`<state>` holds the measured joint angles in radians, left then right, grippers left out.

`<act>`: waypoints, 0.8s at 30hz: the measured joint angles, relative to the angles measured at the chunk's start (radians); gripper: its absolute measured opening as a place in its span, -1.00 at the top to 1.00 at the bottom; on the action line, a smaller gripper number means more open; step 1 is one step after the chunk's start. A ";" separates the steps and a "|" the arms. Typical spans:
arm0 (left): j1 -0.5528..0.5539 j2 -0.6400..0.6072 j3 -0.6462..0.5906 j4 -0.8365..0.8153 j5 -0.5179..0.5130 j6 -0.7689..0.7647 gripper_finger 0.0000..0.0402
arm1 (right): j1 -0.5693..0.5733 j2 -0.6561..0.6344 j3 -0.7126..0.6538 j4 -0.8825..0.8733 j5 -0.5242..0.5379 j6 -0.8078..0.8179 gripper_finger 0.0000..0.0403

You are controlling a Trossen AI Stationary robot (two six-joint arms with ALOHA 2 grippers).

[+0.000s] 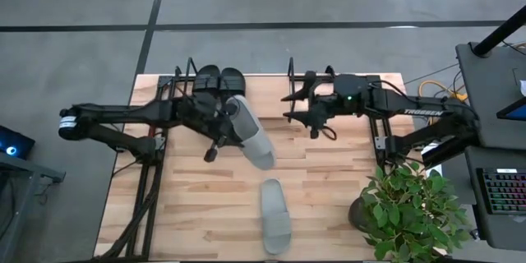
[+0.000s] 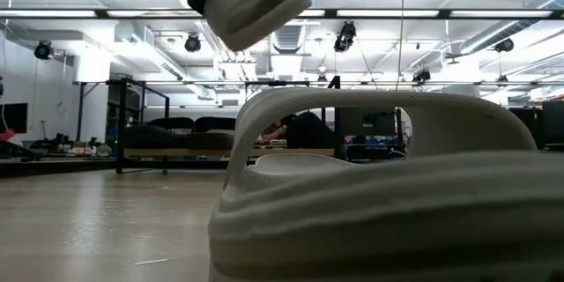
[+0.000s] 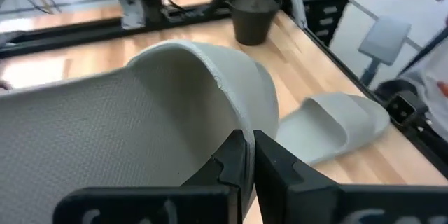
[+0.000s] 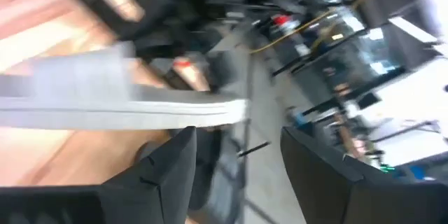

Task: Pick and place slides into the shelf
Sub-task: Put the left gray slide on the shelf

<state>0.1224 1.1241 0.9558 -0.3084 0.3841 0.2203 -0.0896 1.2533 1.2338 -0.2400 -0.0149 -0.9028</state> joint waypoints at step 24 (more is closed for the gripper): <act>0.349 0.040 0.036 0.300 0.579 -0.164 1.00 | 0.367 0.084 0.164 -0.204 0.310 -0.163 0.11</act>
<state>0.4712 1.1645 0.9920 -0.0087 0.9634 0.0566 0.2769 1.3368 1.3975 -0.4442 0.2948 -1.0659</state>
